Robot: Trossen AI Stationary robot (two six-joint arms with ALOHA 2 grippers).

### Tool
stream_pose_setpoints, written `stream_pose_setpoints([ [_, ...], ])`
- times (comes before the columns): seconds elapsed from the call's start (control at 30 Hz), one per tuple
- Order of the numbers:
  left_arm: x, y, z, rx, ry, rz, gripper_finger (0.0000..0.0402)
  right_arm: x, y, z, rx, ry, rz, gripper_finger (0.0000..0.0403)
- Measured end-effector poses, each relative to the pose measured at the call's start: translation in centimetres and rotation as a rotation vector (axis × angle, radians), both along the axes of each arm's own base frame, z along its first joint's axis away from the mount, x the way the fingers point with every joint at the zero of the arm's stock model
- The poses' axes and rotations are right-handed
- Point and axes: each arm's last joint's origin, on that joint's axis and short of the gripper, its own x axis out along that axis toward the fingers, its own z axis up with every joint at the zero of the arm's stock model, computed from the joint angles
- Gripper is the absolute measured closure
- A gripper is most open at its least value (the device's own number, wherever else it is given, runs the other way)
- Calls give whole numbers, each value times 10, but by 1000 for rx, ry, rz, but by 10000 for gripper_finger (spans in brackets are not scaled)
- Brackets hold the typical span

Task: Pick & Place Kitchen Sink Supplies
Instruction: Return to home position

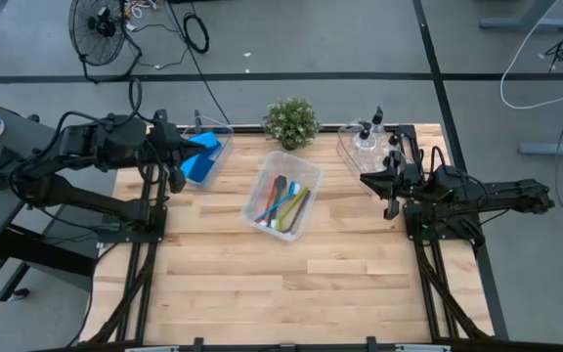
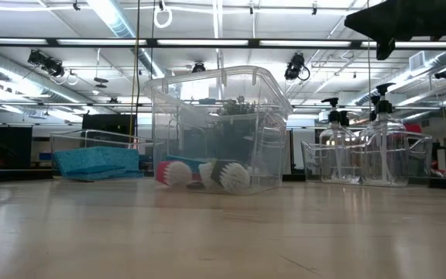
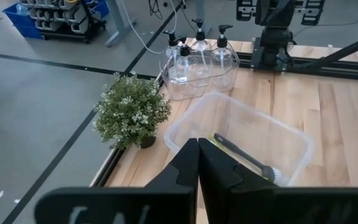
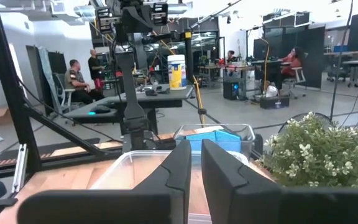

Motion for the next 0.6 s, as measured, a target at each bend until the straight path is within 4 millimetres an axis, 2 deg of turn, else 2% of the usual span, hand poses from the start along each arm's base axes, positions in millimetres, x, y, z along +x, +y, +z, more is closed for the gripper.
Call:
stream_pose_setpoints([
  [0.43,0,0,0,0,0,0,385,0,0,-1,40,3,7,360],
  [0.6,0,0,0,0,0,0,385,1,2,-8,37,17,78,360],
])
